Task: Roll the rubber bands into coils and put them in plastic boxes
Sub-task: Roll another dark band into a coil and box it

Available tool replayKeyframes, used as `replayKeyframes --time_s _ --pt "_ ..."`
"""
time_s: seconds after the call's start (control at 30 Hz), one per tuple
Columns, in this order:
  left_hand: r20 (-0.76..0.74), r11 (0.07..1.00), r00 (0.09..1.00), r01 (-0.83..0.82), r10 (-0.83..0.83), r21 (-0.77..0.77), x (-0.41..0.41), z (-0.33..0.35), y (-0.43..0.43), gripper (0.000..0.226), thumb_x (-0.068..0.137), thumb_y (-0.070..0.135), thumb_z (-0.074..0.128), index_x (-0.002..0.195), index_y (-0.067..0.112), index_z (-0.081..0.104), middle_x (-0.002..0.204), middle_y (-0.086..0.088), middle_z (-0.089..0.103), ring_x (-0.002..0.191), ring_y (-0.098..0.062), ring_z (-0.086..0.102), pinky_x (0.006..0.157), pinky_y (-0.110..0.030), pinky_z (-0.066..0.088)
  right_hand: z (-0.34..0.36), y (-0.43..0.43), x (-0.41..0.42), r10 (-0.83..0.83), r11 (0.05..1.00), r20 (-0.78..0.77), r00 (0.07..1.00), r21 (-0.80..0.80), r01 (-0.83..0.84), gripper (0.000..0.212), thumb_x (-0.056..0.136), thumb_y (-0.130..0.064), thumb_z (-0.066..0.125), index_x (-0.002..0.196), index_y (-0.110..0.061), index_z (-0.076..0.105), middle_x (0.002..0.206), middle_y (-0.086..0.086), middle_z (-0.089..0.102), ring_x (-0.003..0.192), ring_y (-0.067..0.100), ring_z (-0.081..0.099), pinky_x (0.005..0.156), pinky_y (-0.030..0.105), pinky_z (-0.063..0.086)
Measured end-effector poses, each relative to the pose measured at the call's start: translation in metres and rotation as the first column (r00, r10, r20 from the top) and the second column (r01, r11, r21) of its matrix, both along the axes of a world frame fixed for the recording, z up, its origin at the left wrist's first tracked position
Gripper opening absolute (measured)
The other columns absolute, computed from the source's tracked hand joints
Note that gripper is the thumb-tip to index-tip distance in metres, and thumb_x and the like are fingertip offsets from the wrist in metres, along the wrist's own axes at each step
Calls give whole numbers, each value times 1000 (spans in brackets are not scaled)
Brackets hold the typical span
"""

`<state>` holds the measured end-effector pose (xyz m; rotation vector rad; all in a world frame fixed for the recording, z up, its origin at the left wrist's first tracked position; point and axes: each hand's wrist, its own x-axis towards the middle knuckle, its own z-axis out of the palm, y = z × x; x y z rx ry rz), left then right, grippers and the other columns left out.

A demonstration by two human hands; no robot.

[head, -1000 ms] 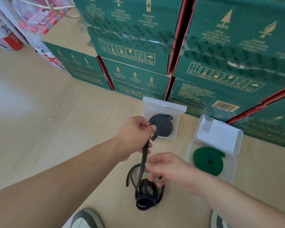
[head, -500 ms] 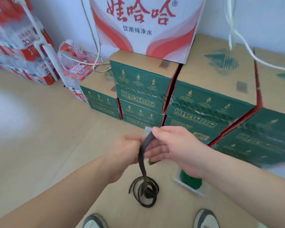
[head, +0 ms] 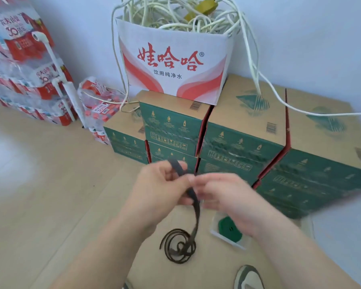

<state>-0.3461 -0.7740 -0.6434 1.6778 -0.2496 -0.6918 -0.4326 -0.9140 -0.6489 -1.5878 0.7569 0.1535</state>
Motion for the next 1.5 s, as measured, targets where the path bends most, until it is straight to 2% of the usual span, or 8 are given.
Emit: replayKeyframes --time_s 0.33,0.47,0.6,0.83,1.1,1.27,1.4,1.5 --pt "-110 978 992 -45 69 204 27 -16 11 23 101 22 55 94 9 73 91 -12 78 80 -25 79 80 -43 64 -21 23 -10 211 908 6 977 -371 -194 13 95 -20 63 87 -25 72 77 1 75 73 22 71 78 49 61" --pt "115 680 853 316 -508 661 17 -23 29 30 87 10 54 107 24 72 104 4 74 92 -15 71 80 -28 60 -8 25 2 145 927 129 981 -365 -89 11 93 -21 67 84 -22 74 79 8 74 75 28 71 80 48 61" --pt "12 488 694 493 -720 720 0 -26 17 2 90 31 65 89 30 65 81 11 63 76 -10 62 64 -22 48 0 26 7 91 978 200 976 -200 -50 10 93 -9 69 85 -11 74 77 16 75 71 37 74 74 52 63" --pt "272 614 660 363 -700 700 13 -21 8 14 95 28 63 88 18 67 81 1 70 77 -20 65 70 -34 55 -15 0 0 211 899 34 977 -400 -180 40 105 -40 44 86 -14 68 85 -1 75 75 3 73 81 40 61" --pt "249 889 869 356 -428 286 14 -13 2 13 99 19 61 91 16 71 76 -2 77 73 -16 75 77 -42 63 -29 -3 -6 501 682 -166 850 -529 -505 24 81 -10 48 88 -29 61 76 -9 65 70 8 58 66 33 55" --pt "157 977 970 168 -188 130 20 -1 2 31 99 34 62 86 8 74 75 -8 78 70 -24 77 73 -44 65 -26 -3 -3 445 756 -45 895 -518 -401 11 94 -20 57 86 -24 65 81 -3 72 80 15 69 76 41 58" --pt "108 921 971 164 -214 354 35 -9 13 33 105 37 49 97 16 73 81 -4 78 76 -19 77 78 -41 64 -17 -1 -1 394 821 84 915 -479 -310 11 97 -21 57 91 -26 65 86 -4 73 79 12 68 74 33 56" --pt "129 636 784 383 -608 670 32 -24 18 26 93 19 59 113 30 70 98 13 73 94 -9 71 86 -29 59 -15 -2 3 309 863 139 941 -456 -216 11 98 -22 55 92 -21 64 87 3 74 79 21 68 77 40 57"
